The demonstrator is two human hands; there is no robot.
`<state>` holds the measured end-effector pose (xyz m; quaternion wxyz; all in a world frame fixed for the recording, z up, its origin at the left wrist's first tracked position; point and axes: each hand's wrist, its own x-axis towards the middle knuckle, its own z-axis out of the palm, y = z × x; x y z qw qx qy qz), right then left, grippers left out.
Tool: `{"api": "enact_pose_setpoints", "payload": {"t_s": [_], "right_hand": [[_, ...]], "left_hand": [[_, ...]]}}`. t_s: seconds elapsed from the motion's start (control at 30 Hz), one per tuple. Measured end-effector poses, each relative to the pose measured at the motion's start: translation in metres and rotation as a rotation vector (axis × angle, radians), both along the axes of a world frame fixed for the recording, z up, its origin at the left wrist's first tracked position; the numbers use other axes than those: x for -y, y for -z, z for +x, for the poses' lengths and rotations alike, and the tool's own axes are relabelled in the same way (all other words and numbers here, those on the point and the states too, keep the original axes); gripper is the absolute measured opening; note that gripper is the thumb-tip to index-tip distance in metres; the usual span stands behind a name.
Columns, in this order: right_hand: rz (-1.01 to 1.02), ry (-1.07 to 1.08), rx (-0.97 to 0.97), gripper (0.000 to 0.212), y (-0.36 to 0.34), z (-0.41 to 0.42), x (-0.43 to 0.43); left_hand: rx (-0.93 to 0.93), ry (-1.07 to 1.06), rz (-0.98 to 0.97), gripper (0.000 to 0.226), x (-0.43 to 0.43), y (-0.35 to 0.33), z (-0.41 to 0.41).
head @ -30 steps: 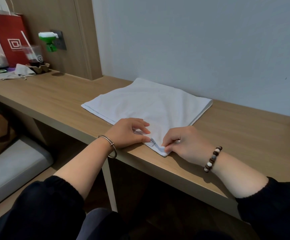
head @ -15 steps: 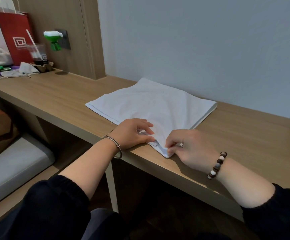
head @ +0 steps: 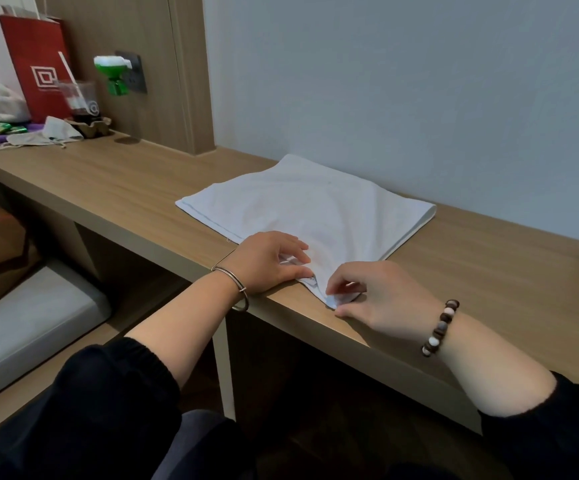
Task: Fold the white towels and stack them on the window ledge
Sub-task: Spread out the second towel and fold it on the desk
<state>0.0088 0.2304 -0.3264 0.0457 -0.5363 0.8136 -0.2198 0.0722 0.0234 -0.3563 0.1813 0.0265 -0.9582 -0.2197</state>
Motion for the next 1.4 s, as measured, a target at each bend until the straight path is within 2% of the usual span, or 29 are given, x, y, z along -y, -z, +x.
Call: {"api": "enact_pose_setpoints", "payload": {"t_s": [0.1,0.23,0.37,0.43,0.53,0.67,0.77,0.93,1.07,1.2,1.4], "right_hand": [[-0.032,0.015,0.008,0.017,0.002,0.003,0.000],[-0.068,0.045,0.054,0.028,-0.001,0.001,0.000],[-0.037,0.064,0.046,0.032,-0.002,-0.004,-0.002],[-0.045,0.067,0.047,0.031,-0.002,-0.005,-0.002],[-0.036,0.053,0.043,0.034,-0.002,-0.006,-0.003],[-0.008,0.021,0.039,0.036,-0.002,-0.008,-0.004],[-0.004,0.013,0.033,0.027,-0.001,-0.011,-0.006],[0.007,-0.004,-0.032,0.007,-0.003,-0.014,-0.007],[0.068,-0.009,-0.105,0.010,-0.001,-0.009,-0.003],[0.132,0.055,-0.278,0.014,0.000,-0.016,0.002],[0.180,0.168,-0.288,0.009,-0.004,-0.028,-0.018]], "left_hand": [[-0.044,0.094,-0.233,0.029,-0.004,-0.003,0.001],[-0.158,0.268,-0.536,0.033,-0.007,-0.004,-0.002],[-0.207,0.330,-0.757,0.029,-0.007,-0.014,0.000],[-0.233,0.360,-0.800,0.030,-0.007,-0.015,0.002],[-0.251,0.343,-0.703,0.031,-0.008,-0.007,0.006],[-0.253,0.269,-0.408,0.033,-0.011,0.003,0.013],[-0.233,0.180,-0.261,0.036,-0.014,0.008,0.013],[-0.229,0.109,-0.205,0.020,-0.019,0.011,0.013],[-0.195,0.053,-0.185,0.010,-0.024,0.009,0.013],[-0.198,0.026,-0.183,0.010,-0.028,0.008,0.012],[-0.153,0.085,-0.211,0.018,-0.059,0.004,0.006]]}}
